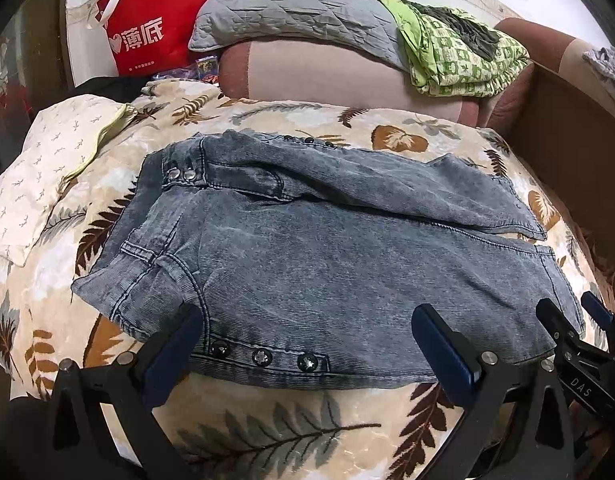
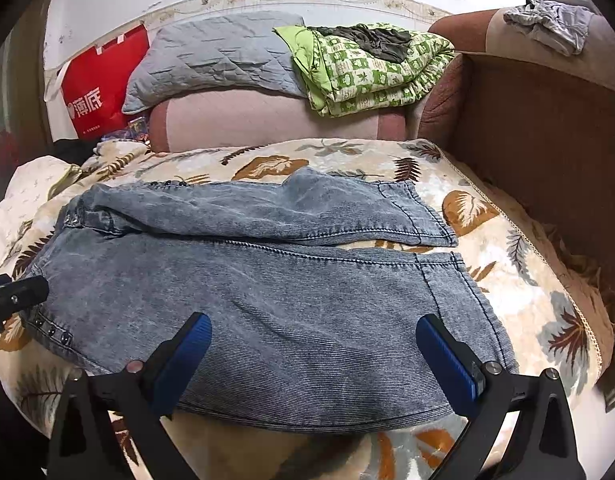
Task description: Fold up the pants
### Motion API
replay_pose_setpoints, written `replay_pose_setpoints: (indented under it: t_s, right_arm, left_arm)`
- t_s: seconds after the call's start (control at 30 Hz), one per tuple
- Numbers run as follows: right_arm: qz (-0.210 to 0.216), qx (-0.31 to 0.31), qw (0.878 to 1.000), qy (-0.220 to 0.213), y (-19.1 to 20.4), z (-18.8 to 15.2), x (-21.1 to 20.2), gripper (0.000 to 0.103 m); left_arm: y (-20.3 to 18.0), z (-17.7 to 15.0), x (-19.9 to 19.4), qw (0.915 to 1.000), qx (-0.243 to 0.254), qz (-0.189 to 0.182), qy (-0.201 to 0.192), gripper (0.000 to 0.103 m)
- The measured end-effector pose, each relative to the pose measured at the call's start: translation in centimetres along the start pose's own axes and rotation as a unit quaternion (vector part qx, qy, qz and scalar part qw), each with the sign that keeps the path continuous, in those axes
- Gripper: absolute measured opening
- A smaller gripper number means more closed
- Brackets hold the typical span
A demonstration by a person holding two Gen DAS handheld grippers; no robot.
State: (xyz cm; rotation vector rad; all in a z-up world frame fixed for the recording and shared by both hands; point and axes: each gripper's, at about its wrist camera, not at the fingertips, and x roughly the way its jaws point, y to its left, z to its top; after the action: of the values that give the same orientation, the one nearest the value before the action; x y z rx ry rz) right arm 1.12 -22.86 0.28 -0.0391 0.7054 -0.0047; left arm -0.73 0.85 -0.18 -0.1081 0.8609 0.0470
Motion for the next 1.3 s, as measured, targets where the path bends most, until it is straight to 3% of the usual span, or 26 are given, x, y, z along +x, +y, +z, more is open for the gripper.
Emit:
replay_pose_setpoints:
  t_s: [1.3]
  right_arm:
    - [-0.001,-0.003,1.000,0.000,0.15,-0.22,-0.22,0.103]
  left_arm:
    - [0.47,-0.65,0.22,0.9999,-0.009,0.004,0.008,0.103]
